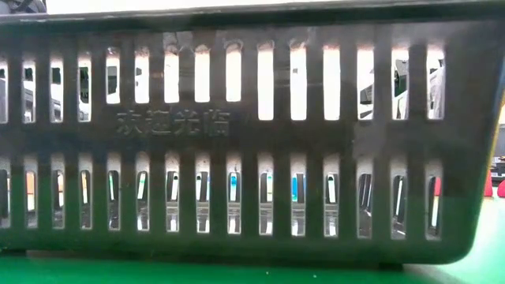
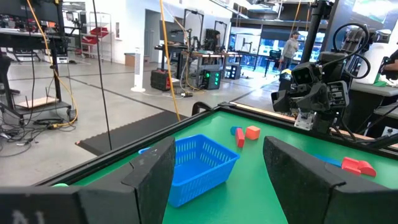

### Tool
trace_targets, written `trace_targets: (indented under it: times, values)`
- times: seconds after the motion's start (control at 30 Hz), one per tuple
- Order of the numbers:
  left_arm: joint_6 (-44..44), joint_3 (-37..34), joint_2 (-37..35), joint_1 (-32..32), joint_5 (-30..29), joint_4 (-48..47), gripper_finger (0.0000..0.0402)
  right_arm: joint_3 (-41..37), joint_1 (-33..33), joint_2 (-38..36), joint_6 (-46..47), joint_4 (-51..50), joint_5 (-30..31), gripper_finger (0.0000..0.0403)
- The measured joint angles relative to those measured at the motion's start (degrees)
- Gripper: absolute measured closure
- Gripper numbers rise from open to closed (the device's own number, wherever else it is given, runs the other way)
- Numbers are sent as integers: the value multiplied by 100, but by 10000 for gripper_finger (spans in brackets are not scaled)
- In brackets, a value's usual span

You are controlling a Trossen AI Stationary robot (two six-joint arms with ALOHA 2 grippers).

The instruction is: Sort & place blocks by color

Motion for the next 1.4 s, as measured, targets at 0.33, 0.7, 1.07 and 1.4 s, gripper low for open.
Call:
trace_targets:
  times: [0.33, 0.7, 1.07, 1.4]
  values:
    - [0, 0, 1, -1, 0, 0, 158, -1, 0, -1, 1, 0, -1, 135]
    - [0, 0, 2, -1, 0, 0, 158, -1, 1, 0, 1, -1, 0, 135]
    - [0, -2, 2, -2, 0, 0, 158, 0, 0, 0, -1, 2, 0, 135]
    - [0, -1, 1, -1, -1, 0, 158, 3, -12, -1, -4, 170, 243, 135]
